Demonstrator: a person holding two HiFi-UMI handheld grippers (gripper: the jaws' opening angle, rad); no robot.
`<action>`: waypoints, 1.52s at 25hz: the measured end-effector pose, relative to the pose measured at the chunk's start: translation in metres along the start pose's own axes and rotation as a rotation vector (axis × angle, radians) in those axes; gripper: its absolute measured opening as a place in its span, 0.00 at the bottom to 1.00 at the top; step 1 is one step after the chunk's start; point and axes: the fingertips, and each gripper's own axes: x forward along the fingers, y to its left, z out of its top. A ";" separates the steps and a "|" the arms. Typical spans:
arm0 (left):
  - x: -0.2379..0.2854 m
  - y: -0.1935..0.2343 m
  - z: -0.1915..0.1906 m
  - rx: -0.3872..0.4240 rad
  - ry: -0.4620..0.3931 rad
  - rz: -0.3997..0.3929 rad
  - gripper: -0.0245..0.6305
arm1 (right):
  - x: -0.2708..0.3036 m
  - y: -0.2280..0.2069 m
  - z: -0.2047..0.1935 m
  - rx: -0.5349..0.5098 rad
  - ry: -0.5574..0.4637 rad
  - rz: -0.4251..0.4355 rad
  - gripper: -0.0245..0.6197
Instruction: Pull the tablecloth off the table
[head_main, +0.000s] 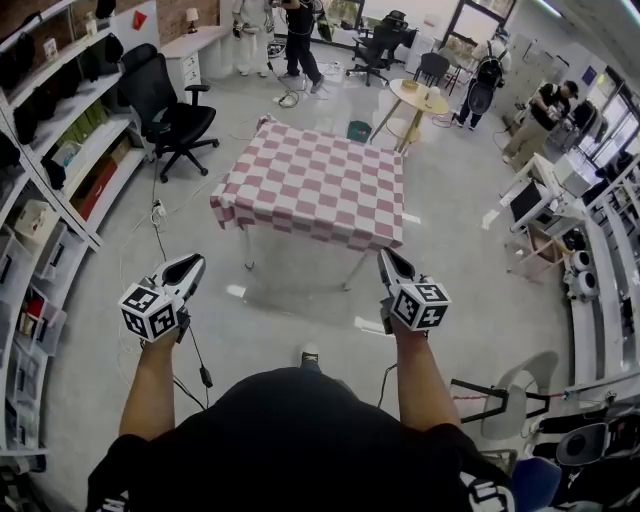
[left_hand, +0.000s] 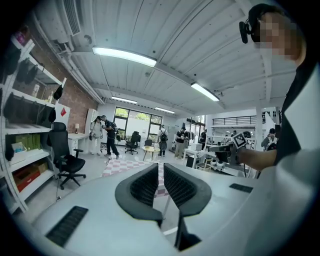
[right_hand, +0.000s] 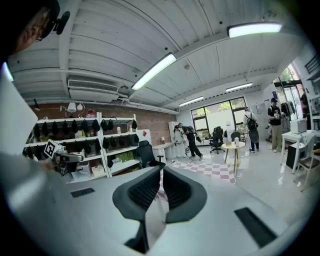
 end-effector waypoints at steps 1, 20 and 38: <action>0.005 0.003 -0.001 -0.005 0.000 0.004 0.12 | 0.008 -0.002 -0.001 -0.001 0.005 0.006 0.11; 0.120 0.058 0.008 -0.031 0.021 0.048 0.12 | 0.128 -0.072 0.010 0.007 0.066 0.056 0.11; 0.211 0.088 0.008 -0.057 0.073 0.082 0.12 | 0.214 -0.127 0.010 0.008 0.136 0.133 0.11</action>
